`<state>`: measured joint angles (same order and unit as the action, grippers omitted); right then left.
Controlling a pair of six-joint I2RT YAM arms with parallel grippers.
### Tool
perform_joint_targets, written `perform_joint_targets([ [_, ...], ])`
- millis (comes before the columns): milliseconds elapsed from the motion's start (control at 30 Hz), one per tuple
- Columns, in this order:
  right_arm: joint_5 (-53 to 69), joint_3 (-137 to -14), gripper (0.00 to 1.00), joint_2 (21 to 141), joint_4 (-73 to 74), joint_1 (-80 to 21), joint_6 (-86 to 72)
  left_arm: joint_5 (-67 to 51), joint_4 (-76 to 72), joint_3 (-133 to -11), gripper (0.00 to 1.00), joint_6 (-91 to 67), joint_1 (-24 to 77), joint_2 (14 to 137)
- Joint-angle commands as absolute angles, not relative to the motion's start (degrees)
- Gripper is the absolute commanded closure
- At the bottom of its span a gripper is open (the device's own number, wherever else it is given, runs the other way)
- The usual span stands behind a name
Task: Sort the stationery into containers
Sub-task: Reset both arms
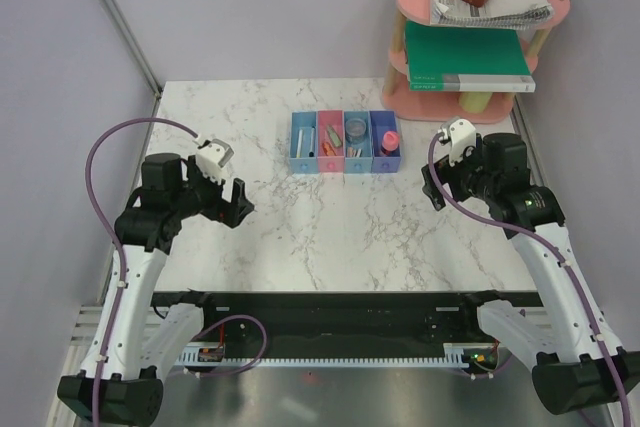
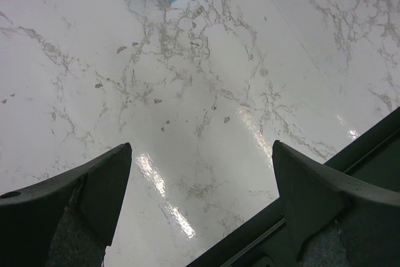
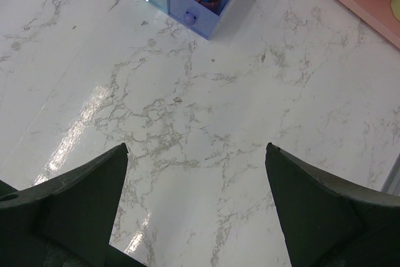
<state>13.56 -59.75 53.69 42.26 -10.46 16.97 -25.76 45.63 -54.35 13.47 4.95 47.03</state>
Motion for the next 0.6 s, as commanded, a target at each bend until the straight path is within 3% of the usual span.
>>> perform_joint_targets([
  [0,15.9,-60.5,0.02,53.7,40.7,-9.8,18.3,-30.8,43.7,-54.1,0.00,11.9,3.2,46.3],
  [567,16.3,-60.6,0.02,54.2,40.7,-9.4,18.6,-33.6,43.2,-53.3,0.00,12.9,2.1,46.6],
])
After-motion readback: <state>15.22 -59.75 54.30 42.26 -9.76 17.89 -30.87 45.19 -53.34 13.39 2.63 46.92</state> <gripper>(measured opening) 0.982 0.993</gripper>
